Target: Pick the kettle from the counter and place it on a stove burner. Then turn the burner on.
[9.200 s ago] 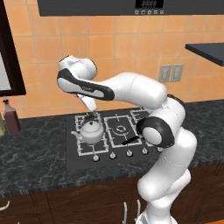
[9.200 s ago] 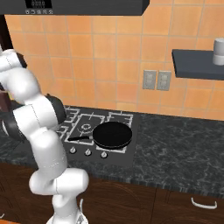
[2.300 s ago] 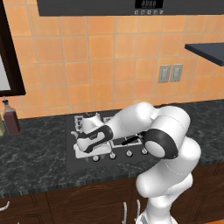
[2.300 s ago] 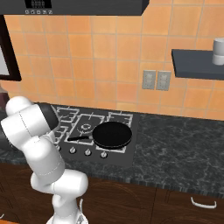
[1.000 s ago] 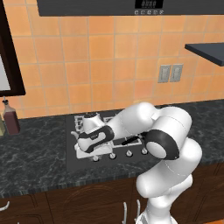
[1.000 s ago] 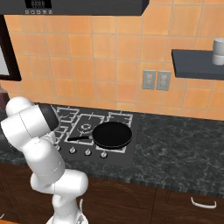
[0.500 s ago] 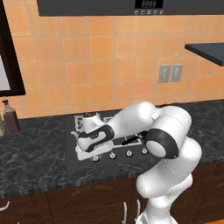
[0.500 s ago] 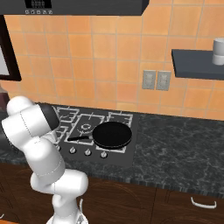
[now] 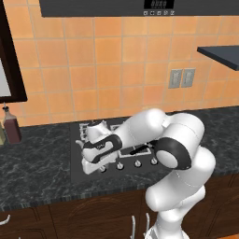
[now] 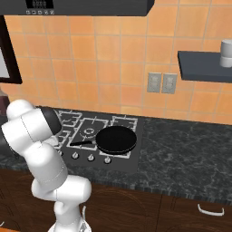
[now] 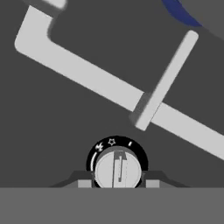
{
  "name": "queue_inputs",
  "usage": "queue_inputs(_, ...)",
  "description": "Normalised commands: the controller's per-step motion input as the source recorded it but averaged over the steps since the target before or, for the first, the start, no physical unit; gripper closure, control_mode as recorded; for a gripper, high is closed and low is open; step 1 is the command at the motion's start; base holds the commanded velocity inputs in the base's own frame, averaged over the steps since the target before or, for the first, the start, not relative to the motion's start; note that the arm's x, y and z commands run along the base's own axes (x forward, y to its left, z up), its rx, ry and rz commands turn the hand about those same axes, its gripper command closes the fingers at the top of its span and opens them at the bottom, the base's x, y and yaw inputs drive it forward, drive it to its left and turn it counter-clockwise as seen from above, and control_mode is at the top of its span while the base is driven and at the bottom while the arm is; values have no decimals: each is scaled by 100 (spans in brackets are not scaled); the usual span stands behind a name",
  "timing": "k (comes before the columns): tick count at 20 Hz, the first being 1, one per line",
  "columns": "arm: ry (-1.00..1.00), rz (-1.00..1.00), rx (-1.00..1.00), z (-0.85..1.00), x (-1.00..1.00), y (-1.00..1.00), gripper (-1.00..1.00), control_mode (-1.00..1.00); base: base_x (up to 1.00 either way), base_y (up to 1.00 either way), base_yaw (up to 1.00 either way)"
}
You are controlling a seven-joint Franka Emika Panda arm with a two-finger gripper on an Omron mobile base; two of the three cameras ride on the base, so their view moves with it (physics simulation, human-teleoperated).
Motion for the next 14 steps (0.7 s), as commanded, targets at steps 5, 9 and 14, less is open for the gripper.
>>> queue_inputs(5,0,25,0,-5,-17,0,100,-100,0,0,0)
queue_inputs(9,0,24,0,-3,-4,-2,100,-100,0,0,0)
queue_inputs(14,0,24,0,0,0,-5,100,-100,0,0,0)
